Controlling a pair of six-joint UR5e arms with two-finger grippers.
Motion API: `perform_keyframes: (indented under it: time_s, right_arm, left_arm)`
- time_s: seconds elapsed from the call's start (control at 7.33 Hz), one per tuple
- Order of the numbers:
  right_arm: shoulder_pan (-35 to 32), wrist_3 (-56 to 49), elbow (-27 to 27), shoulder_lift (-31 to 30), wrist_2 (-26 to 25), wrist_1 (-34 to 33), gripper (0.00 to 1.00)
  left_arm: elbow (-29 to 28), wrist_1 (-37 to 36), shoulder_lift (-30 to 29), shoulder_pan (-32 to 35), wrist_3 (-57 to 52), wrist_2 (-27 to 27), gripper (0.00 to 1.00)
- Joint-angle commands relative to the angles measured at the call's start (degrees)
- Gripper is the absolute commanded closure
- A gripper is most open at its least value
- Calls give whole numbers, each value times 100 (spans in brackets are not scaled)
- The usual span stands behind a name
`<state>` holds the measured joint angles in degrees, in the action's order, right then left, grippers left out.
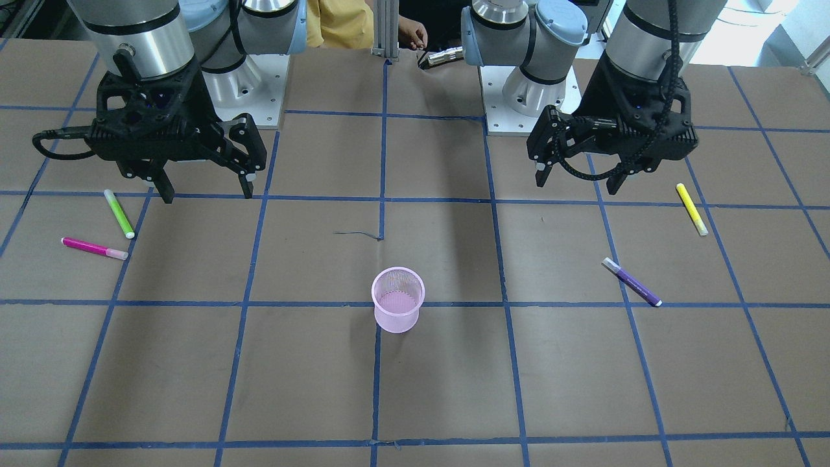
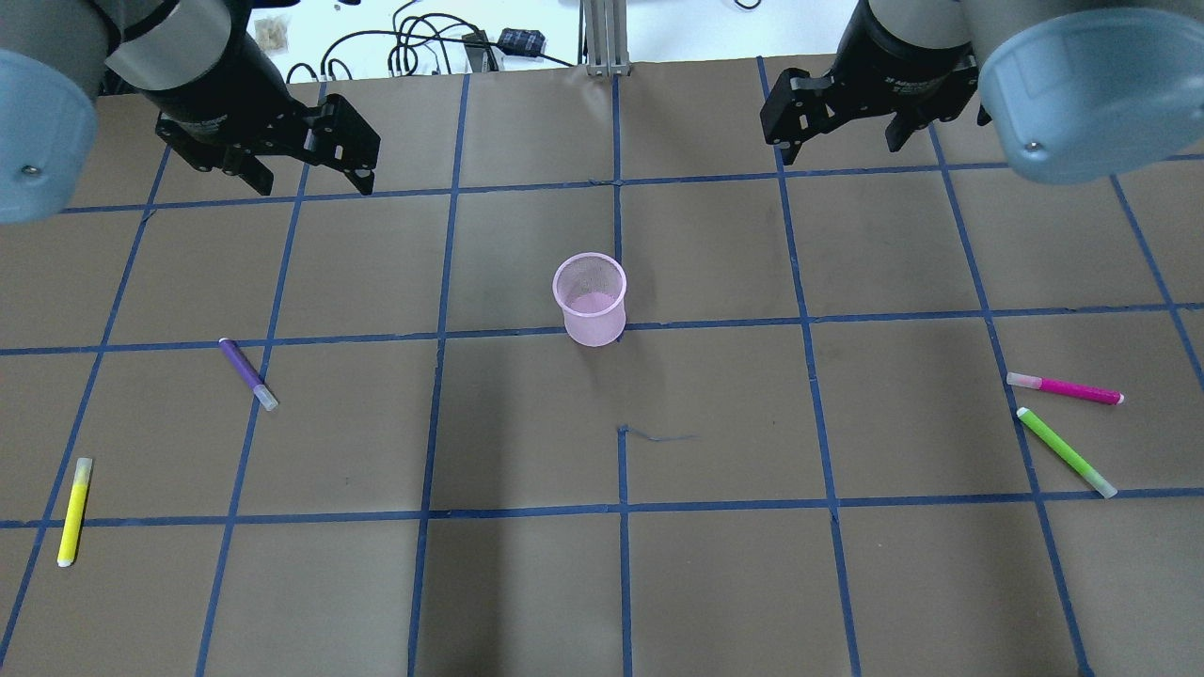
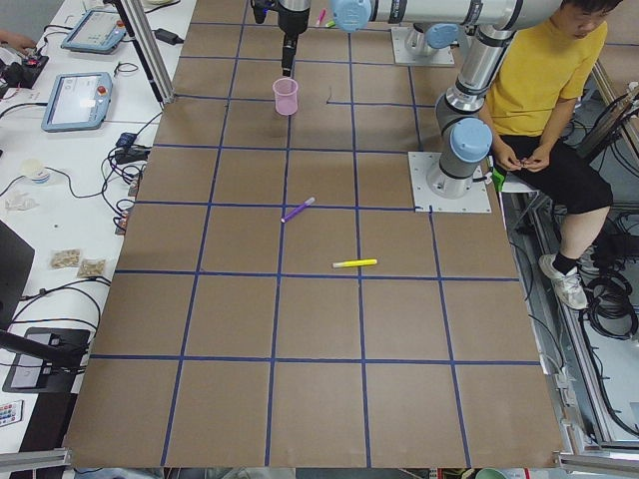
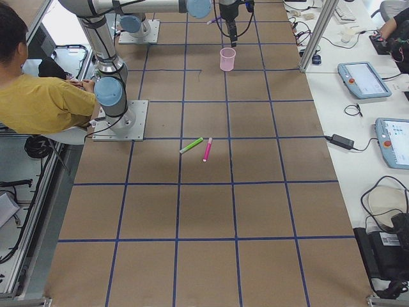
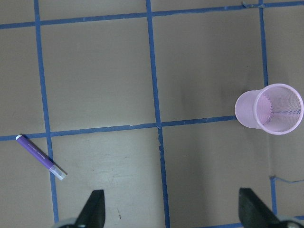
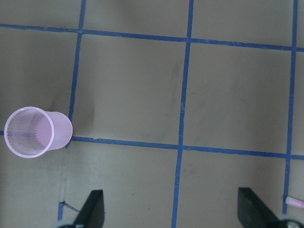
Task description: Insert purple and pink pens into pink cup
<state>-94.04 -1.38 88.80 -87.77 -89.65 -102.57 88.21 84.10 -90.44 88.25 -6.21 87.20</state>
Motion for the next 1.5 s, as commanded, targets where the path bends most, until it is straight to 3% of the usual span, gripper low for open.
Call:
perform_keyframes:
  time_s: [0.0, 0.82, 1.09, 1.36]
  right_arm:
    - [-9, -3, 6, -12, 0, 0, 0]
    - [104, -186, -38, 31, -61, 0, 0]
    - [734, -2022, -56, 14, -70, 280, 0]
    - [1753, -3706, -3, 23, -88, 596, 0]
  left_arm:
    - [-181, 307, -26, 8, 15, -1, 0]
    - [-173, 353, -26, 69, 375, -1, 0]
    - [-129, 423, 52, -44, 358, 25, 0]
    - [-24, 581, 79, -647, 375, 87, 0]
